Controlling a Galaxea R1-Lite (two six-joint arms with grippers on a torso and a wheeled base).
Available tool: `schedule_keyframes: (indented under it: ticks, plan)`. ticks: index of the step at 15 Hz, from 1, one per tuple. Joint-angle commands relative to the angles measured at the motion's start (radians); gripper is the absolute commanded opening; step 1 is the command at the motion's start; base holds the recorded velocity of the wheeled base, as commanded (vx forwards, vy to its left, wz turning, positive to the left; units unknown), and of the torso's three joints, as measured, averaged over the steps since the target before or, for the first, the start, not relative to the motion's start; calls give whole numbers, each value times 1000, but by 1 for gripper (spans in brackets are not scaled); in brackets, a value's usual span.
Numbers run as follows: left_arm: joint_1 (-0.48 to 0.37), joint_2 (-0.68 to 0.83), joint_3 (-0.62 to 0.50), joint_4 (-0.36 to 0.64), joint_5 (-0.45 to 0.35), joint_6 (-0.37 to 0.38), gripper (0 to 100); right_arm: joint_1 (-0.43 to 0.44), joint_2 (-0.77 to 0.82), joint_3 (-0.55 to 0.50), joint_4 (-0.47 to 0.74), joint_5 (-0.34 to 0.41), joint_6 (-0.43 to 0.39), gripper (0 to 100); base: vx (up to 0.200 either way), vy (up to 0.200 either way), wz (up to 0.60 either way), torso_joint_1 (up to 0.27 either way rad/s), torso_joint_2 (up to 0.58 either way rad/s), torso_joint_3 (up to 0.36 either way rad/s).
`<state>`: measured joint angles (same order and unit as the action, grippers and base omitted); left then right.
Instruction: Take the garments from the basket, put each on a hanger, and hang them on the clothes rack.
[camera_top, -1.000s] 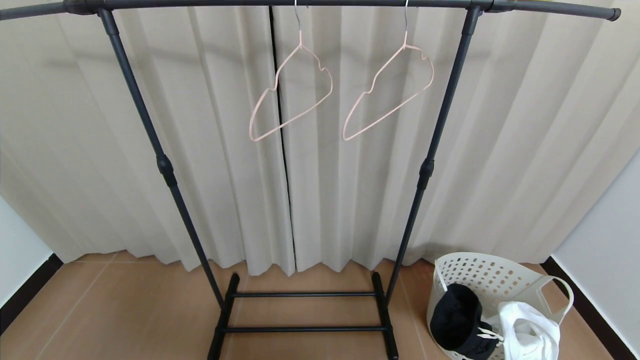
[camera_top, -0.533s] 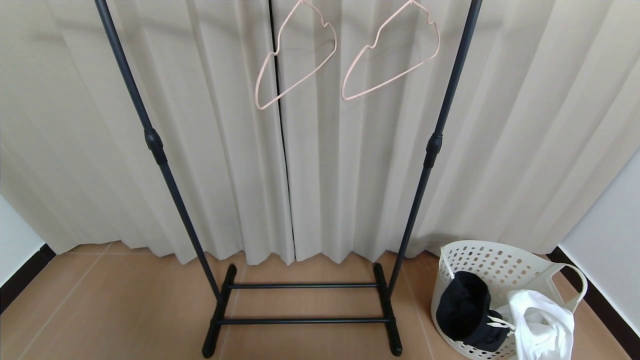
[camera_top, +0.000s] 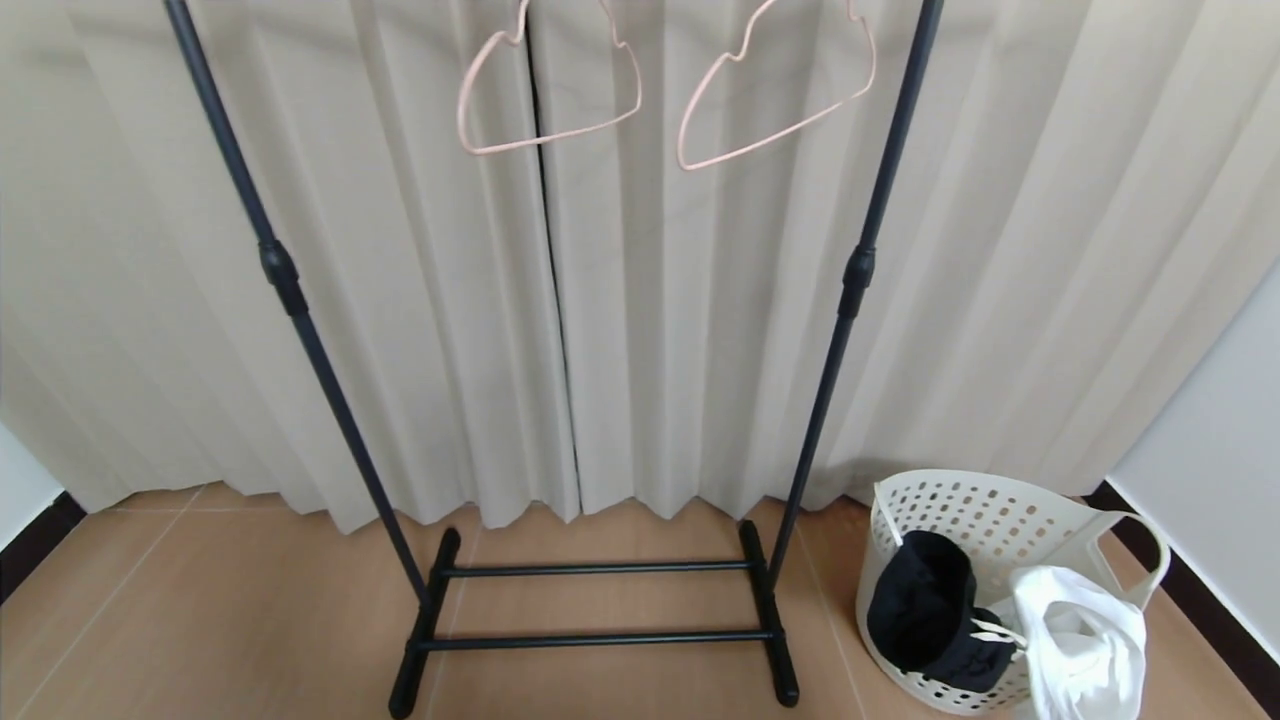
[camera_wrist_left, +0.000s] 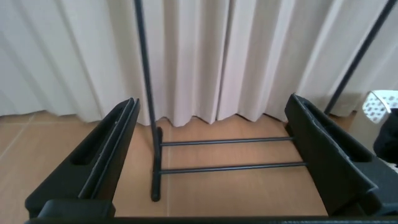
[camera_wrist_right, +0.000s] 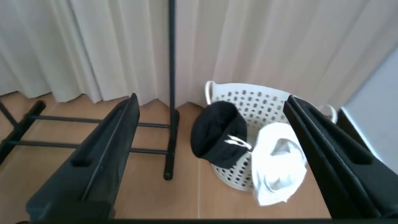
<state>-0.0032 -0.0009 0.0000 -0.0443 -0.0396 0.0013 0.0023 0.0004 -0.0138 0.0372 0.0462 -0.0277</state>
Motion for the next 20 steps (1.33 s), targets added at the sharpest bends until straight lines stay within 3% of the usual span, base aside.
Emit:
schedule_keyframes:
  ticks: [1,6,14,20]
  plan:
    - [0,1,0,0,0,0,100,1,0,0,0,0,0,100,0,0,-600,-2,12,2]
    - [0,1,0,0,0,2,100,1,0,0,1,0,-3,100,0,0,-240,0,2,1]
    - [0,1,0,0,-2,2,100,1,0,0,1,0,-3,100,200,-200,0,-1,5,4]
    - [0,1,0,0,1,3,100,1,0,0,1,0,-3,100,33,0,0,3,0,0]
